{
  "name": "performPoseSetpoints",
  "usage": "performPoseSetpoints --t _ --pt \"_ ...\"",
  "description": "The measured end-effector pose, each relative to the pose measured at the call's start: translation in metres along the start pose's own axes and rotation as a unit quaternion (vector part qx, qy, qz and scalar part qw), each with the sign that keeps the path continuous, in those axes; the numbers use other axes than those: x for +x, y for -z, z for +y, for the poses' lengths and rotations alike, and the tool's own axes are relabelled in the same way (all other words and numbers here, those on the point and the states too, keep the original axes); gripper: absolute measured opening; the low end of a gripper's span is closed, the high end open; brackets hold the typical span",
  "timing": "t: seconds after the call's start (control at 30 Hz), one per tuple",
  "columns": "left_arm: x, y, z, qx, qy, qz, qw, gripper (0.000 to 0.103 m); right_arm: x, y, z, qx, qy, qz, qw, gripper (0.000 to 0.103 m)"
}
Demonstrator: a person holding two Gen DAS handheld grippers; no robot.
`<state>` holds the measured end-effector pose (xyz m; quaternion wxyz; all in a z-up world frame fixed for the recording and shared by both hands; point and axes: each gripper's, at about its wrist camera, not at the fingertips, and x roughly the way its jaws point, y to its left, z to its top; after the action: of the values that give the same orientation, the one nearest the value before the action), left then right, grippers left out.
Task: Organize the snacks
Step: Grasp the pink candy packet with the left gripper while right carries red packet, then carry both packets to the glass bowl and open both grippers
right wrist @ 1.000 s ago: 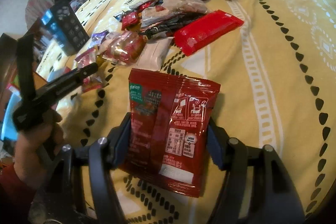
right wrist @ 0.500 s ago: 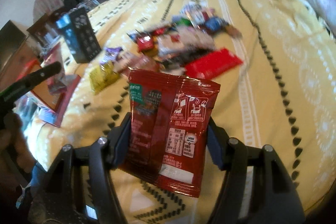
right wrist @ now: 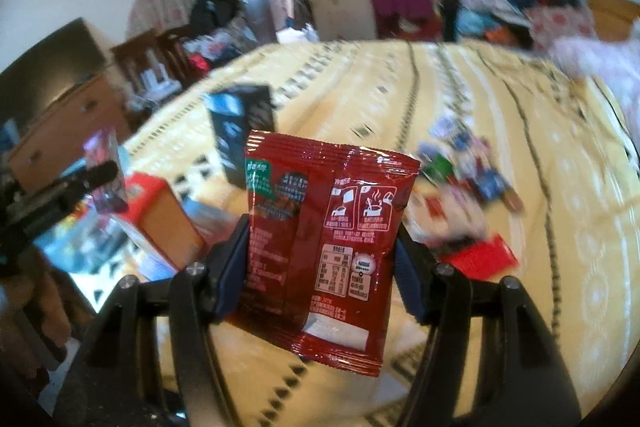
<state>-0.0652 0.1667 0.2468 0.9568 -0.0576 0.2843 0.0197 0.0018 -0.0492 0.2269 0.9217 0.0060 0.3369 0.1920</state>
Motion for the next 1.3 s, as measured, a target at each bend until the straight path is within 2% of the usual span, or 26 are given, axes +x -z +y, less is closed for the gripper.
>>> performPoseSetpoints --t 0.17,0.37,0.57,0.83,1.1,1.3 --pt "-0.019 -0.014 0.045 -0.024 -0.035 -0.021 0.9989 0.039 0.006 -0.034 0.047 -0.031 -0.042 -0.020 0.998 0.065" --pt "-0.037 -0.022 0.093 -0.049 -0.066 -0.033 0.9960 0.039 0.019 -0.062 0.098 -0.058 -0.091 -0.024 0.994 0.065" --pt "-0.052 -0.023 0.142 -0.075 -0.096 -0.039 0.9918 0.039 0.026 -0.080 0.151 -0.095 -0.132 -0.026 0.986 0.065" --pt "-0.064 -0.022 0.183 -0.097 -0.114 -0.043 0.9878 0.039 0.034 -0.091 0.216 -0.132 -0.180 -0.019 0.975 0.065" --pt "-0.070 -0.015 0.250 -0.154 -0.135 -0.031 0.9784 0.039 0.062 -0.089 0.283 -0.160 -0.231 0.033 0.959 0.065" --pt "-0.057 0.003 0.300 -0.195 -0.166 0.010 0.9666 0.039 0.099 -0.075 0.332 -0.182 -0.249 0.089 0.947 0.065"
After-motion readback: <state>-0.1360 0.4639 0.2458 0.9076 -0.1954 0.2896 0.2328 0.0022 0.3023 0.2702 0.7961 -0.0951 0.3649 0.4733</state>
